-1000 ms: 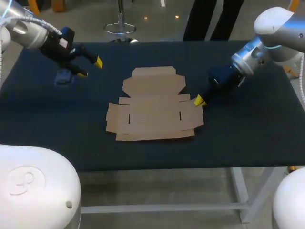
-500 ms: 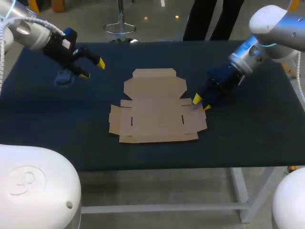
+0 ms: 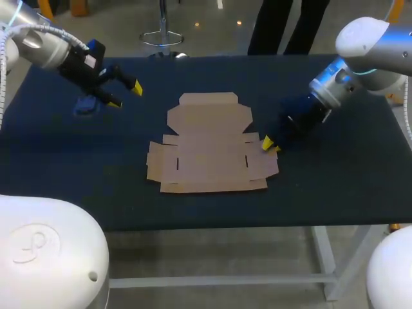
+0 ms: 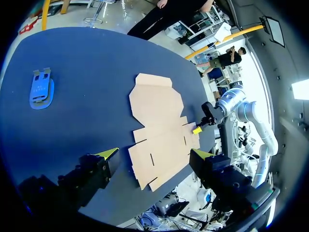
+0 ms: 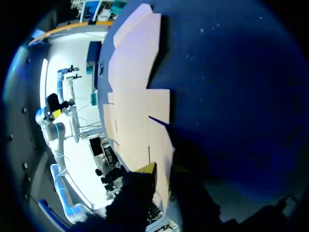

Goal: Assemble the packaging by folding the flat box into shape, placing the metal phone stand inside, and closing the box properly

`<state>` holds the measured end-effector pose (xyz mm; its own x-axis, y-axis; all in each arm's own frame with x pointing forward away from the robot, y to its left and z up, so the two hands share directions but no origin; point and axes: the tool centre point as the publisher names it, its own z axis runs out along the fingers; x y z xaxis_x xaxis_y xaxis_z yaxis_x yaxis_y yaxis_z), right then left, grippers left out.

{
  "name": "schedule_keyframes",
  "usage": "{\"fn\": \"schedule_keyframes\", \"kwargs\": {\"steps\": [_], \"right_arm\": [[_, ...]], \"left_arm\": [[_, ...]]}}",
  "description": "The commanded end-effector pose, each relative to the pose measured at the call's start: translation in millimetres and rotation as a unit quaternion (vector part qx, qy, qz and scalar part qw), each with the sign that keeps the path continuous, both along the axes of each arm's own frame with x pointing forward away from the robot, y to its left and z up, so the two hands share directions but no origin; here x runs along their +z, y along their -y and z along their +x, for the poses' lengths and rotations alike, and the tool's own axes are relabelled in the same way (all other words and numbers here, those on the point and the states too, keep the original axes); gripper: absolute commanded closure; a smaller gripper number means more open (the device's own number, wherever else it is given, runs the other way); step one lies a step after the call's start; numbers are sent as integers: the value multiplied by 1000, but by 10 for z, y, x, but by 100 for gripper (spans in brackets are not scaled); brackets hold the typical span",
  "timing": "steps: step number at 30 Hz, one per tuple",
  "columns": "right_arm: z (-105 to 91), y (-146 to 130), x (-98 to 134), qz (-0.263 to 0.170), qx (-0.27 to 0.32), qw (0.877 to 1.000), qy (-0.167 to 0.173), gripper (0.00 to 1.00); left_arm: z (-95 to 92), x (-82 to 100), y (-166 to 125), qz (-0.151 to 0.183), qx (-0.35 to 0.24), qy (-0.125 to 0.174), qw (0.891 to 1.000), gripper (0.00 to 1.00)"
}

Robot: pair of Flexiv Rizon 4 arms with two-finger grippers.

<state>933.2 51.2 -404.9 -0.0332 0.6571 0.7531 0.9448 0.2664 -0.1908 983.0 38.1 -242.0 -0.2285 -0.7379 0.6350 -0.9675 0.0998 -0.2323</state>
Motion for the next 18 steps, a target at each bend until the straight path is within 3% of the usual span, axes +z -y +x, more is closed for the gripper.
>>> {"fn": "schedule_keyframes", "kwargs": {"steps": [1, 18], "right_arm": [[-97, -7, -34, 9, -18, 1000, 15, 100], [-283, 10, 27, 34, 7, 999, 15, 100]], "left_arm": [[-5, 2, -12, 1, -1, -2, 1000, 0], [-104, 25, 12, -1, -3, 2, 1000, 0]]}}
